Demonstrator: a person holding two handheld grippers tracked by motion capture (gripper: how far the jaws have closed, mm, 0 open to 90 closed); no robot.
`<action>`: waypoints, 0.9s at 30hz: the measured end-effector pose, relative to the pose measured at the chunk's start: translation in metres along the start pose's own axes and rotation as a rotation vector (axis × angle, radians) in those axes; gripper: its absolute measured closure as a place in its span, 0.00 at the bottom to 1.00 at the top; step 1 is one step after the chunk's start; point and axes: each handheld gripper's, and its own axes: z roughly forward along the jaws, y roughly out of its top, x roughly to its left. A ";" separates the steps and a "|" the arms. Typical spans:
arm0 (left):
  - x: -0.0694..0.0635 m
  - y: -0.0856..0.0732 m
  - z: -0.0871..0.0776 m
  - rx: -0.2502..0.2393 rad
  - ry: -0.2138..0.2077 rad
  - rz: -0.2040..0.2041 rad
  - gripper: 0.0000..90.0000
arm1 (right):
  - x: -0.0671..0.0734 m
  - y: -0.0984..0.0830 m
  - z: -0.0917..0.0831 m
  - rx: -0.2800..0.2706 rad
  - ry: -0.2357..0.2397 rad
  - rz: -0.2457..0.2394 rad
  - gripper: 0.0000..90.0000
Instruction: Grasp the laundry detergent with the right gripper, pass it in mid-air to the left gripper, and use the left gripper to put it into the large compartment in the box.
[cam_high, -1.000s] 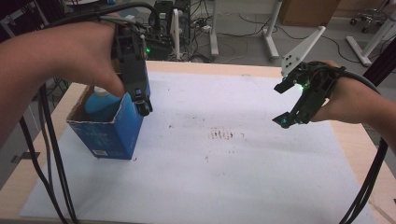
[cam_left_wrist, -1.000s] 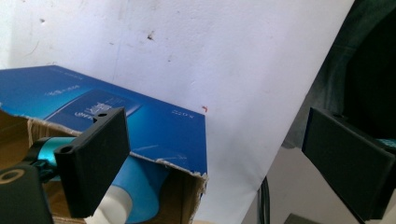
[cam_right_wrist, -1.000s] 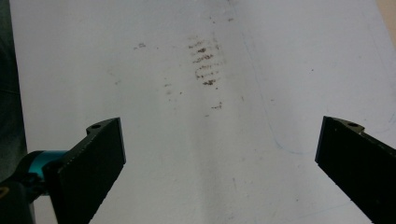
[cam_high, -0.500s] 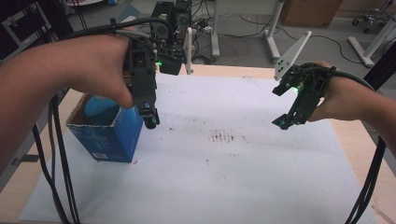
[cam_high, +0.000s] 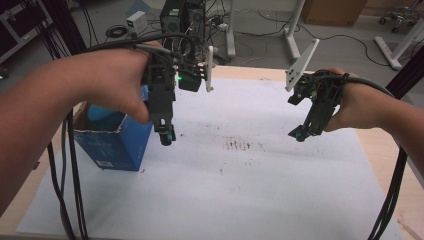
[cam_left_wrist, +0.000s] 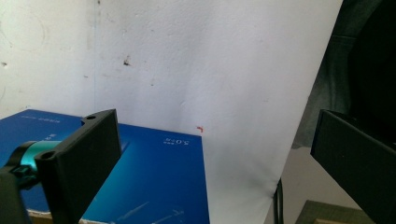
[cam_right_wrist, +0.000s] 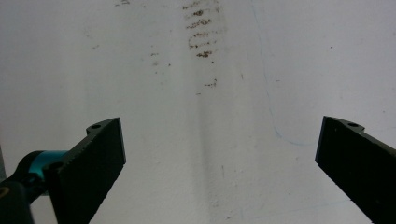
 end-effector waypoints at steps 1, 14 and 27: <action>0.000 0.000 0.000 0.000 0.000 0.000 0.02 | 0.000 0.000 0.000 0.003 -0.001 0.001 0.01; -0.001 0.005 0.001 0.005 -0.003 0.007 0.02 | 0.000 -0.001 -0.002 0.020 -0.007 -0.006 0.01; 0.000 0.007 0.002 0.017 -0.009 0.015 0.02 | -0.001 -0.004 -0.003 0.018 -0.005 -0.004 0.01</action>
